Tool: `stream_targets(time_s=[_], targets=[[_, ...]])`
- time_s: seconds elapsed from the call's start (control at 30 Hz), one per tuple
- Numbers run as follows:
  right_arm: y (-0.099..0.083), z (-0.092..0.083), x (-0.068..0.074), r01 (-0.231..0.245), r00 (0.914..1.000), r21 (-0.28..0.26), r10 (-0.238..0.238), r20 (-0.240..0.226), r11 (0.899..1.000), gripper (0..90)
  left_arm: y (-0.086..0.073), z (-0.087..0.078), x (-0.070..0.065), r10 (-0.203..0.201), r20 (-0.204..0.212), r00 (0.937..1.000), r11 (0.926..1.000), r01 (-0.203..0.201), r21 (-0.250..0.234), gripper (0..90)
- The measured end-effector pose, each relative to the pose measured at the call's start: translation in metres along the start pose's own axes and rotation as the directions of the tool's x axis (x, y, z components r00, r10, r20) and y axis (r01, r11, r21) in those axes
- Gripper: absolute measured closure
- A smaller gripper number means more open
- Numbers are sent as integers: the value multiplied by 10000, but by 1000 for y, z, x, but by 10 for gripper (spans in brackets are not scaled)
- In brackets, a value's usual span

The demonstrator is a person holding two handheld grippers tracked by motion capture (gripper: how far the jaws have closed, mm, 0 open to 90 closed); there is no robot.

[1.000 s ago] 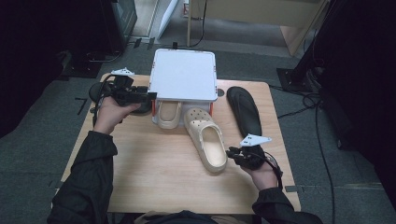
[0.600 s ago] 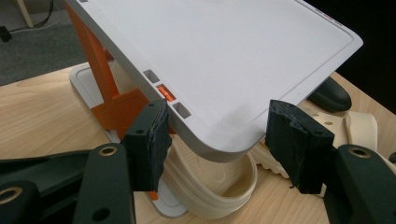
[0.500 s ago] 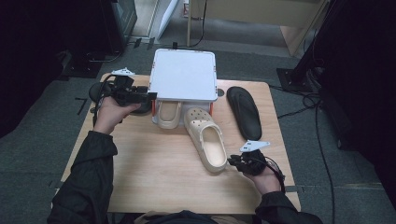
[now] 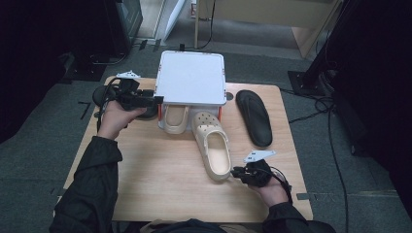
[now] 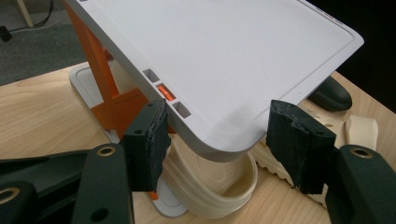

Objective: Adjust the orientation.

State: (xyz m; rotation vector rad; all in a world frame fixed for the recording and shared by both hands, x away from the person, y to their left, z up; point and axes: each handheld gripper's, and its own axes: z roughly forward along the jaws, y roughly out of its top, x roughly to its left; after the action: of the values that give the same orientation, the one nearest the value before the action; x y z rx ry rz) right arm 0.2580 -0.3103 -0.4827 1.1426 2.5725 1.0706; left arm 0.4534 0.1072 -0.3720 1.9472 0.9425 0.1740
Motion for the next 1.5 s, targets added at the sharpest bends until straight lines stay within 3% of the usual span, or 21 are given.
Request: stream_targets(time_s=[0.27, 0.6, 0.83, 1.0, 1.3, 1.37, 1.5], targets=[[5, 14, 16, 509, 9982, -207, -516, -317, 9985, 769, -1, 0, 0, -13, 21, 10000, 10000, 13, -5, 381], [10, 26, 30, 626, 9969, -535, -650, -442, 9966, 747, -1, 1, 0, 20, 8, 10000, 10000, -20, -9, 379], [11, 24, 29, 689, 9964, -738, -723, -448, 9949, 721, -1, 0, 0, 5, 5, 10000, 10000, -5, -29, 383], [21, 9, 28, 689, 9973, -1520, -717, -128, 9860, 686, -1, 0, 0, 65, -10, 10000, 10000, -65, -23, 388], [58, 10, 13, 453, 9976, -2191, -326, 612, 9746, 561, 0, -1, -1, 38, -71, 10000, 9999, -39, -141, 398], [65, 11, 11, 380, 9979, -2281, -248, 603, 9729, 565, 0, -1, 0, 36, -29, 10000, 9999, -37, -114, 402], [67, 7, 19, 319, 9995, -2349, -316, 53, 9715, 692, -1, -1, 0, 28, 7, 10000, 9999, -28, -129, 404]])
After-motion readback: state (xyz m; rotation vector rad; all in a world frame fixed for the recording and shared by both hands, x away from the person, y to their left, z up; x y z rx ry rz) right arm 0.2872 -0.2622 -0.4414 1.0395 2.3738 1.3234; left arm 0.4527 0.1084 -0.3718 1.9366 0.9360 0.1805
